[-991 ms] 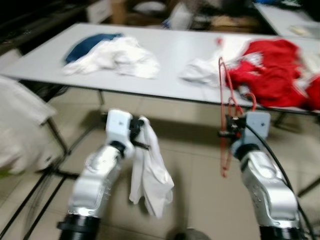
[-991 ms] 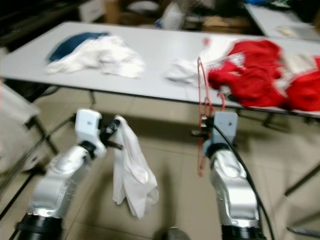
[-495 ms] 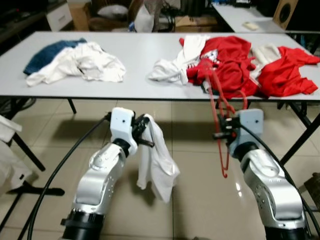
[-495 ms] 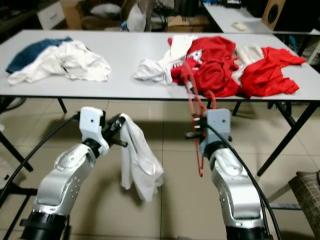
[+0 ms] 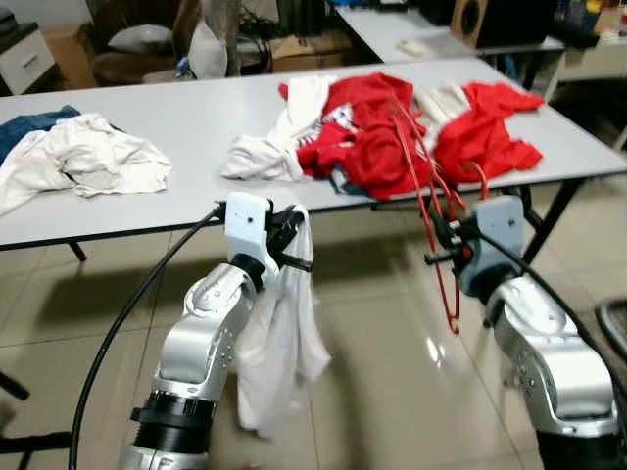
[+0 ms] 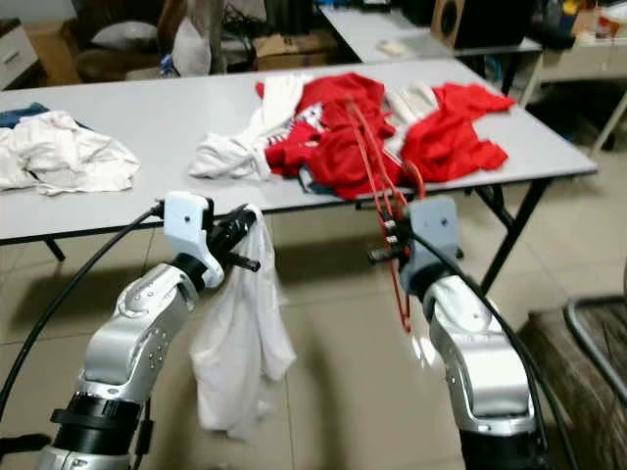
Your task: Hang hanger
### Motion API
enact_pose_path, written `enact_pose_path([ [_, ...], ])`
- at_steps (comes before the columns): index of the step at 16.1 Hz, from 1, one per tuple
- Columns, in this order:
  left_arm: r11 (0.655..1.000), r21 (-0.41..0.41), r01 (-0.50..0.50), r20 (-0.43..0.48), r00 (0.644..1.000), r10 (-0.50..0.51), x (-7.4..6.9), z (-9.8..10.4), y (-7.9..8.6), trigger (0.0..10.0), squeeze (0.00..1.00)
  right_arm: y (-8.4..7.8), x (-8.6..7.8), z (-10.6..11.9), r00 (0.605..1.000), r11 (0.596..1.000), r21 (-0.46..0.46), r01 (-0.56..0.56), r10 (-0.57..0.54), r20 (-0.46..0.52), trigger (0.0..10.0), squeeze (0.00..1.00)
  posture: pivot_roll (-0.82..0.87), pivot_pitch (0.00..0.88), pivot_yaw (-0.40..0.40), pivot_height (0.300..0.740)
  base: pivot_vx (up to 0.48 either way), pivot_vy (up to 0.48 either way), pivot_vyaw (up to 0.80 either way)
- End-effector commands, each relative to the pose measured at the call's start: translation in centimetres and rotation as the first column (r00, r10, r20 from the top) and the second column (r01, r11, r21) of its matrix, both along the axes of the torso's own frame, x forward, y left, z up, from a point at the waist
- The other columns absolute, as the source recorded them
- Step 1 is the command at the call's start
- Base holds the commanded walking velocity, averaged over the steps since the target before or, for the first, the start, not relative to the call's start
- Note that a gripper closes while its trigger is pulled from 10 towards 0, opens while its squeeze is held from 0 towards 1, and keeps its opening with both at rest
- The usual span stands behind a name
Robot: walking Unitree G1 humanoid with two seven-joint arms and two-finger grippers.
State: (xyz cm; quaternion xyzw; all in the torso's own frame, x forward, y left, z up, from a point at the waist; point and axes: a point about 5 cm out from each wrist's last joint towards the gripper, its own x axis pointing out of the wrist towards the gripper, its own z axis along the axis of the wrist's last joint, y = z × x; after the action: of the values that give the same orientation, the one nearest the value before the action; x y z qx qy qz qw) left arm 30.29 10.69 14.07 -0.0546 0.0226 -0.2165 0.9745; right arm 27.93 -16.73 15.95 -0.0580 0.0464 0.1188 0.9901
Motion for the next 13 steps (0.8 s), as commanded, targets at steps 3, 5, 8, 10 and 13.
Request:
enact_pose_path([
  [3, 0.999, 0.002, -0.051, 0.056, 0.997, 0.051, 0.8, 1.5, 1.4, 10.0, 0.0, 1.4, -0.3, 1.8, 0.974, 0.975, 0.017, -0.222, 0.221, 0.051, 10.0, 0.0, -0.13, 0.0, 0.029, 0.74, 0.345, 0.0, 0.0],
  [5, 0.996, 0.005, -0.085, 0.088, 0.993, 0.084, 1.9, 3.1, 2.1, 10.0, 0.0, 0.8, -1.0, 3.3, 0.928, 0.932, 0.011, -0.361, 0.358, 0.107, 10.0, 0.0, -0.13, 0.0, 0.025, 0.74, 0.347, 0.0, 0.0],
  [8, 0.991, -0.006, -0.134, 0.154, 0.979, 0.133, 4.2, 6.5, 3.6, 10.0, 0.0, -1.9, -1.7, 4.4, 0.885, 0.888, -0.067, -0.456, 0.46, 0.07, 10.0, 0.0, -0.12, 0.0, 0.028, 0.74, 0.347, 0.0, 0.0],
  [10, 0.993, -0.015, -0.117, 0.185, 0.976, 0.118, 4.9, 8.2, 3.8, 10.0, 0.0, -2.3, -2.6, 5.0, 0.839, 0.836, -0.11, -0.538, 0.543, 0.026, 10.0, 0.0, -0.12, 0.0, 0.033, 0.74, 0.366, 0.0, 0.0],
  [13, 0.995, 0.008, -0.099, 0.185, 0.978, 0.096, 6.5, 9.5, 3.9, 10.0, 0.0, -3.7, -3.9, 6.3, 0.775, 0.752, -0.205, -0.627, 0.629, -0.06, 10.0, 0.0, -0.12, 0.0, 0.041, 0.74, 0.406, 0.0, 0.0],
])
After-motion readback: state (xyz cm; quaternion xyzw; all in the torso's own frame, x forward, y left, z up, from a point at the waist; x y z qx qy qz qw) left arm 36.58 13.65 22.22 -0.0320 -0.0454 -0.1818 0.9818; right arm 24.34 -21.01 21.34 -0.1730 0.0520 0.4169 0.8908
